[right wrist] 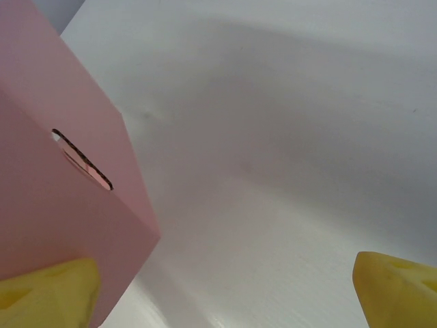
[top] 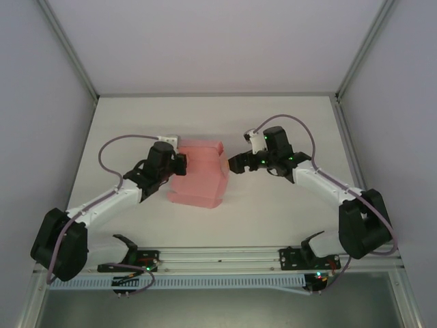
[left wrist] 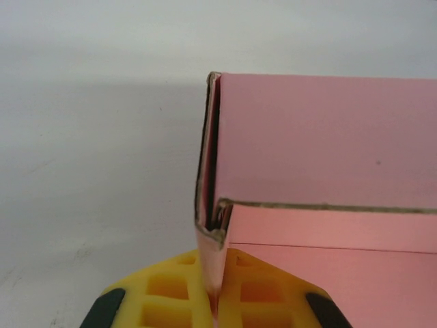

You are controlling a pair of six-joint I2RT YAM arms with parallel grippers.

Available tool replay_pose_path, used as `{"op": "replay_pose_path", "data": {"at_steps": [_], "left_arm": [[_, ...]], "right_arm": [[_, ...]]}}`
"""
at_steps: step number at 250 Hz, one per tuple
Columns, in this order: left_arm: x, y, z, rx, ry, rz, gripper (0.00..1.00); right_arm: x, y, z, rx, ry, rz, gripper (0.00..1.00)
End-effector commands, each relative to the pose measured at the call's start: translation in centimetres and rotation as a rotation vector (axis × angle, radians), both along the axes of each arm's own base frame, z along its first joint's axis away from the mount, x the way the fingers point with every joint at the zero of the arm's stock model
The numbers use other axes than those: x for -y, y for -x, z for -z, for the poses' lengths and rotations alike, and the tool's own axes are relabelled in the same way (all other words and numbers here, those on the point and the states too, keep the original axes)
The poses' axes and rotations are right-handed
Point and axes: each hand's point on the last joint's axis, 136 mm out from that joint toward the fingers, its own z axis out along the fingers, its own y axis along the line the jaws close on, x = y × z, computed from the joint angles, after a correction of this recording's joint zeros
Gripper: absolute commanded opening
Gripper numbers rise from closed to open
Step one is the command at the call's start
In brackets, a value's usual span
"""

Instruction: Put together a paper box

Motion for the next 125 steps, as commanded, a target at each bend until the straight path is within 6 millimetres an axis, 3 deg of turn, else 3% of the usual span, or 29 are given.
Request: {"op": "replay_pose_path", "data": {"at_steps": [1,53,71,100,125], "left_arm": [[0.4,-0.8,-1.1,0.021,0.031,-0.003,0.00],[0.3,-0.9,-0.8,0.013,0.027,-0.013,0.00],[0.1,-0.9,-0.7,0.009,0.016,-0.025,0.00],[-0.5,-1.0,-0.6,0.010,-0.004,-0.046,0.00],[-0.9,-0.9,-0.5,0.010,-0.013,-0.056,0.00]], "right_arm": [[-1.8,-0.3,-1.4,0.039,-0.026,-0.054,0.94],[-3.1,-0.5,-1.2,0.068,0.027,-0.033,0.90],[-2.4,-0.8,-0.9,0.076,0.077,0.009,0.88],[0.3,-1.6,-0.4,0.073,0.181,0.145,0.88],[1.4,-0.9,-0.5,0.078,0.226,0.151,0.88]]}}
